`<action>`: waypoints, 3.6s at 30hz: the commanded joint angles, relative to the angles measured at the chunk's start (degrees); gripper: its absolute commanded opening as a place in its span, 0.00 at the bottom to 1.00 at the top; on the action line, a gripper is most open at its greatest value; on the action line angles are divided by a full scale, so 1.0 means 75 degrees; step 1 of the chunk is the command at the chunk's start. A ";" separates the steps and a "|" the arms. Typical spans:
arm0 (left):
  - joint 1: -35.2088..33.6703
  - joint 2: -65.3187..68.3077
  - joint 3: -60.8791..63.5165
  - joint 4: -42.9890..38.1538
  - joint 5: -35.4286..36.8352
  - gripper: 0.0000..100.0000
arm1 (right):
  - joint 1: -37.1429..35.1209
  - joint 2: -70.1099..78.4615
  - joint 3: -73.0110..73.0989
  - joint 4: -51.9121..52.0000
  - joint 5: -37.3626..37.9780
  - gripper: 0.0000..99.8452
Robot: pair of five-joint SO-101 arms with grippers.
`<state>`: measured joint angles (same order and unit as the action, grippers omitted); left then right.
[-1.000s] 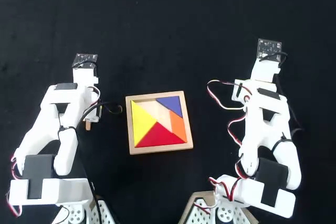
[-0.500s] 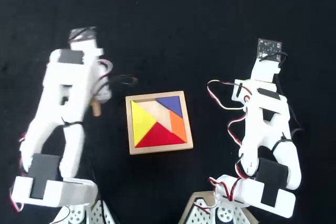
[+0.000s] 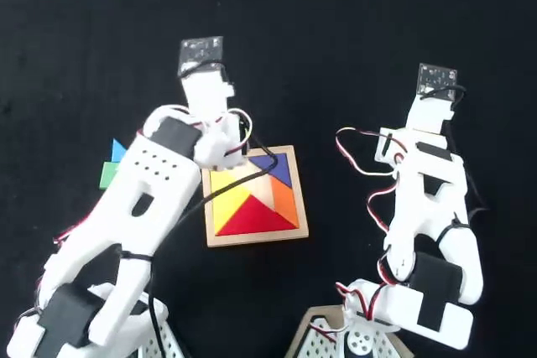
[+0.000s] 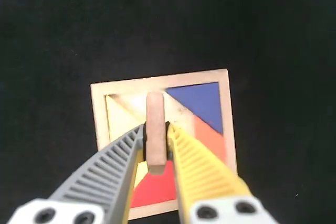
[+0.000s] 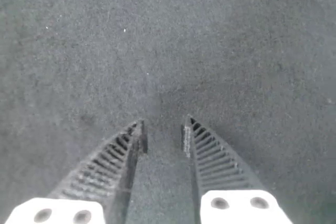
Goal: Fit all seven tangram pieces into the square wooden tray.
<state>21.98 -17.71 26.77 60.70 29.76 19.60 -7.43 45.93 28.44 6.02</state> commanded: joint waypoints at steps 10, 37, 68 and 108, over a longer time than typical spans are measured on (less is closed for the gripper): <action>0.1096 -0.0305 0.2186 -0.3423 0.0738 0.03 | 0.0059 0.0006 -0.0064 -0.0164 0.0047 0.12; 0.1436 -0.0293 0.4155 -0.5849 0.1242 0.03 | 0.0059 0.0006 -0.0053 -0.0164 0.0047 0.12; 0.1190 0.0867 0.3276 -0.5333 0.1207 0.13 | 0.0059 0.0006 -0.0053 -0.0164 0.0047 0.12; -0.5996 -0.3458 0.5316 -0.4653 -0.2766 0.13 | -0.5685 -0.1014 -0.2514 0.4384 0.0891 0.01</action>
<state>-20.31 -43.74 66.42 30.20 9.36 -17.05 -15.87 30.73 59.91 12.09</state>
